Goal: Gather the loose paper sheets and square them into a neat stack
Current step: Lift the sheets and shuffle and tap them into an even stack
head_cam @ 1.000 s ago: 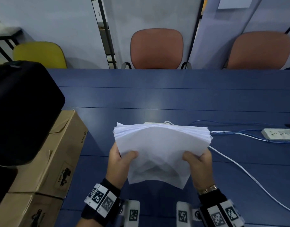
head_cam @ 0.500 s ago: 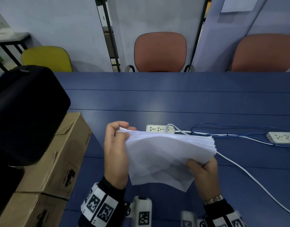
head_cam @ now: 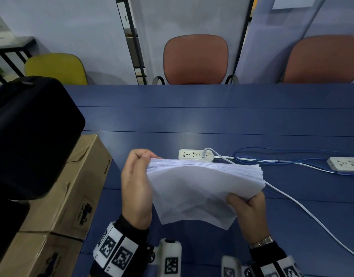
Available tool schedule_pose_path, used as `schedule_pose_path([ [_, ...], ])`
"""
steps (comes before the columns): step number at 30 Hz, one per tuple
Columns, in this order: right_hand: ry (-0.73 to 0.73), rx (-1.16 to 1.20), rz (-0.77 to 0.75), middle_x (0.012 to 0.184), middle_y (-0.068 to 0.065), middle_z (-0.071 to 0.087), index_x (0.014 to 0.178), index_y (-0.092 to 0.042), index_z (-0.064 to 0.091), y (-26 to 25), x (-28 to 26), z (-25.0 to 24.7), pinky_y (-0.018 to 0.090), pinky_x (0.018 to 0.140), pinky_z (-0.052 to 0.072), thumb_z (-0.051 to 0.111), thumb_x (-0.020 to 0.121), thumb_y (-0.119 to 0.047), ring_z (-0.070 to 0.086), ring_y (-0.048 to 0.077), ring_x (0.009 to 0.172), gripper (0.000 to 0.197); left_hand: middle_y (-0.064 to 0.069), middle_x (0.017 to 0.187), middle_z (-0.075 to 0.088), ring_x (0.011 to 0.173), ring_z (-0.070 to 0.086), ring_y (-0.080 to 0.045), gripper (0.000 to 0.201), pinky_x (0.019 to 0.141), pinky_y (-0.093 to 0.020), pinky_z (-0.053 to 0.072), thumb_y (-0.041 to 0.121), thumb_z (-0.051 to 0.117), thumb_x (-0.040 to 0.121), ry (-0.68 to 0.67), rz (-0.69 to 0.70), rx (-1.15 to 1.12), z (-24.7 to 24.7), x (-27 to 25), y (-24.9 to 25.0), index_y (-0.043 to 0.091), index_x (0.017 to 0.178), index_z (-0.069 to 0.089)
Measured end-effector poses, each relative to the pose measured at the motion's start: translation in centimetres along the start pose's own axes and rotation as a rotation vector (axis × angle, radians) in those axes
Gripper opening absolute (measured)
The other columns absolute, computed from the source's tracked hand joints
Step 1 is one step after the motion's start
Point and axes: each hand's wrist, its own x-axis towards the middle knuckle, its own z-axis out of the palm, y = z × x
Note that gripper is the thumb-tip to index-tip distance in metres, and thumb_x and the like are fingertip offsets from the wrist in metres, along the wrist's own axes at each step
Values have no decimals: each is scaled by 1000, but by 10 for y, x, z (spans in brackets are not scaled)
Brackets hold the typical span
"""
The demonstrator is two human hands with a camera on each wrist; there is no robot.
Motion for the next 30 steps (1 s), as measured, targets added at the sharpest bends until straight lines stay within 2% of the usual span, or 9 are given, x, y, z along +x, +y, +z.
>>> schedule_pose_path([
  [4, 7, -6, 27, 64, -15, 68, 84, -2, 61, 5, 2, -4, 16, 55, 48, 58, 60, 2, 59, -1, 60, 24, -6, 103, 68, 94, 68, -22, 59, 76, -31, 56, 55, 68, 82, -230, 9, -96, -24, 1, -13, 10, 117, 53],
  [6, -15, -14, 59, 61, -16, 65, 80, -5, 59, 11, 4, -7, 16, 53, 45, 59, 62, 6, 56, 0, 57, 21, 5, 114, 67, 104, 67, -17, 75, 81, -28, 56, 41, 82, 72, -345, -12, -84, -43, 2, -32, 13, 132, 46],
  [8, -29, 5, 122, 58, -14, 62, 75, -5, 57, 20, 4, -8, 18, 52, 44, 60, 63, 11, 54, 2, 55, 20, 4, 120, 69, 113, 65, -23, 64, 85, -29, 57, 9, 78, 71, -355, -117, -50, -55, 0, -57, 20, 128, 54],
  [10, -34, 5, 149, 55, -11, 57, 68, -4, 55, 27, 2, -5, 21, 50, 42, 58, 58, 6, 49, 5, 53, 14, 1, 111, 75, 108, 67, -25, 56, 81, -30, 58, -1, 73, 65, -300, -218, -13, -57, -4, -79, 30, 112, 70],
  [13, -46, 18, 114, 55, -13, 60, 65, -4, 57, 26, -1, 1, 18, 50, 43, 56, 58, 4, 51, 3, 52, 10, 3, 89, 78, 88, 70, -14, 38, 73, -30, 56, 5, 69, 58, -217, -231, 29, -45, -11, -92, 26, 89, 78],
  [15, -59, 27, 81, 59, -15, 65, 71, -3, 60, 24, 0, -2, 18, 54, 47, 56, 60, 6, 57, 1, 56, 15, 6, 81, 76, 80, 70, -9, 44, 70, -26, 55, -4, 57, 63, -192, -228, -4, -42, -11, -94, 27, 84, 79],
  [20, -44, -17, 40, 69, -12, 70, 86, -1, 63, 20, 0, -7, 23, 60, 51, 57, 64, 4, 62, 5, 66, 23, 8, 77, 75, 75, 69, -5, 52, 66, -21, 56, -7, 48, 62, -191, -222, -29, -33, -13, -90, 28, 82, 79],
  [26, 51, 9, -85, 73, -16, 71, 87, 0, 65, 9, -2, -4, 19, 63, 52, 58, 66, 5, 64, 1, 70, 23, 2, 83, 75, 81, 70, -15, 35, 70, -28, 56, -8, 52, 67, -137, -144, -57, -29, -11, -92, 1, 97, 67],
  [30, 66, 0, -63, 57, -18, 61, 68, -14, 61, 10, -1, 0, 15, 54, 45, 55, 66, 4, 54, -4, 56, 20, 6, 77, 75, 78, 70, -9, 31, 70, -22, 55, -8, 51, 65, -122, -133, -1, -26, -17, -100, 2, 89, 68],
])
